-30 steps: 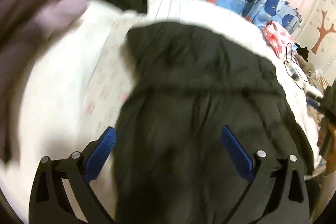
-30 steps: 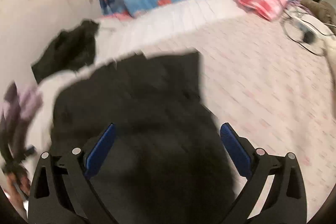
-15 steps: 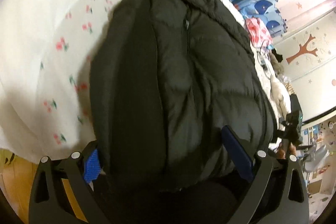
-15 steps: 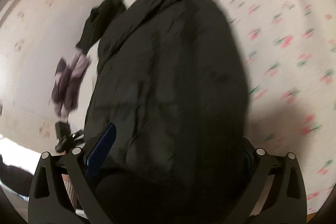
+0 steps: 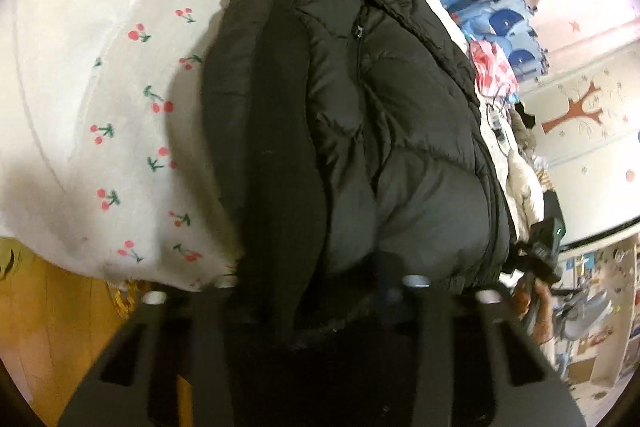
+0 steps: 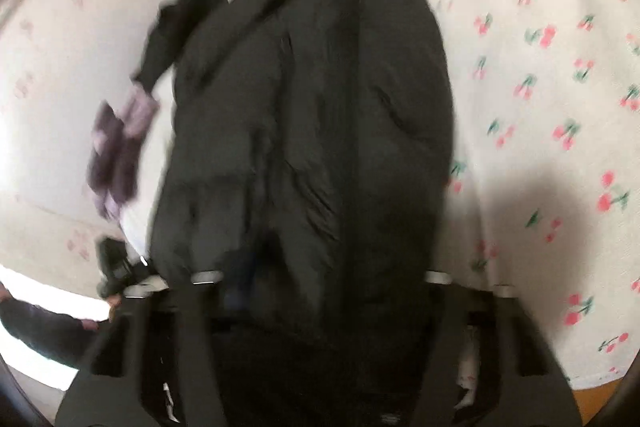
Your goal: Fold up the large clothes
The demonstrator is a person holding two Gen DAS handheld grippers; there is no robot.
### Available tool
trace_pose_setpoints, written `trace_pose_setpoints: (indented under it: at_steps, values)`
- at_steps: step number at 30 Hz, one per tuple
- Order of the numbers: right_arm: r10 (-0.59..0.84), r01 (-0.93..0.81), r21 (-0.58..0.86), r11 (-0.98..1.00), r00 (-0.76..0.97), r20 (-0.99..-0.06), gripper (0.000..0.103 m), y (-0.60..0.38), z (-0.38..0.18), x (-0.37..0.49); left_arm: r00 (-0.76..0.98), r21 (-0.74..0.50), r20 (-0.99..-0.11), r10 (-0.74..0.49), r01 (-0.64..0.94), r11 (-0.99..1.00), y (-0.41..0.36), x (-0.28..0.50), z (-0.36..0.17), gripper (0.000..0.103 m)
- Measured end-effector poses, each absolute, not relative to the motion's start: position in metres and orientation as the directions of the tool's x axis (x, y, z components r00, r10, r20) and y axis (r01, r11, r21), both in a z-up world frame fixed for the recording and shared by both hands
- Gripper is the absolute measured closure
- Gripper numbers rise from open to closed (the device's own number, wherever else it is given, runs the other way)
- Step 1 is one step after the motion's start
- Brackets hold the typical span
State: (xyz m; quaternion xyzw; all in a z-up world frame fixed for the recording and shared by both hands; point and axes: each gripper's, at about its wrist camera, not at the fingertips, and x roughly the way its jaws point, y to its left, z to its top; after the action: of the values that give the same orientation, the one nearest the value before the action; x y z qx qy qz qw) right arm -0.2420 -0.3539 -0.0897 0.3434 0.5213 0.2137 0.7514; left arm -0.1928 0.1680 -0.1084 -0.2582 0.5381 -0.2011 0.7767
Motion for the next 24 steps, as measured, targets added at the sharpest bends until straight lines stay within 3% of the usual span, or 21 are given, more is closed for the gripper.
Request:
trace_pose_setpoints:
  at_steps: [1, 4, 9, 14, 17, 20, 21, 22, 23, 24]
  values:
    - [0.7, 0.019, 0.759, 0.651, 0.369, -0.611, 0.086, -0.351, -0.086, -0.244, 0.348, -0.626, -0.725, -0.595, 0.029, 0.779, 0.17, -0.194, -0.104, 0.082]
    - [0.757, -0.049, 0.824, 0.565, 0.427, -0.494, 0.092, -0.342, -0.061, -0.244, 0.361, -0.648, -0.701, -0.615, 0.039, 0.761, 0.17, -0.194, -0.087, 0.09]
    - [0.809, -0.2, 0.893, 0.403, 0.534, -0.245, 0.095, -0.339, 0.007, -0.245, 0.436, -0.726, -0.58, -0.688, 0.108, 0.68, 0.173, -0.199, -0.033, 0.093]
    - [0.84, -0.354, 0.873, 0.334, 0.532, -0.106, 0.096, -0.348, 0.068, -0.286, 0.474, -0.761, -0.482, -0.737, 0.19, 0.62, 0.181, -0.225, 0.019, 0.094]
    - [0.85, -0.39, 0.85, 0.354, 0.514, -0.118, 0.096, -0.357, 0.083, -0.323, 0.437, -0.762, -0.458, -0.774, 0.254, 0.595, 0.189, -0.256, 0.034, 0.093]
    - [0.855, -0.359, 0.829, 0.428, 0.457, -0.244, 0.088, -0.367, 0.062, -0.349, 0.366, -0.705, -0.542, -0.757, 0.292, 0.646, 0.194, -0.278, 0.013, 0.086]
    - [0.851, -0.305, 0.839, 0.45, 0.432, -0.299, 0.077, -0.368, 0.041, -0.355, 0.342, -0.697, -0.572, -0.746, 0.277, 0.662, 0.198, -0.281, 0.0, 0.08]
    - [0.848, -0.265, 0.849, 0.457, 0.418, -0.326, 0.064, -0.373, 0.025, -0.36, 0.323, -0.696, -0.595, -0.736, 0.25, 0.673, 0.203, -0.283, -0.014, 0.065]
    - [0.842, -0.218, 0.857, 0.466, 0.407, -0.354, 0.059, -0.379, 0.006, -0.365, 0.309, -0.697, -0.618, -0.723, 0.21, 0.686, 0.21, -0.285, -0.03, 0.055]
    - [0.835, -0.181, 0.863, 0.472, 0.405, -0.372, 0.051, -0.384, -0.008, -0.37, 0.301, -0.703, -0.633, -0.713, 0.162, 0.692, 0.219, -0.287, -0.048, 0.053]
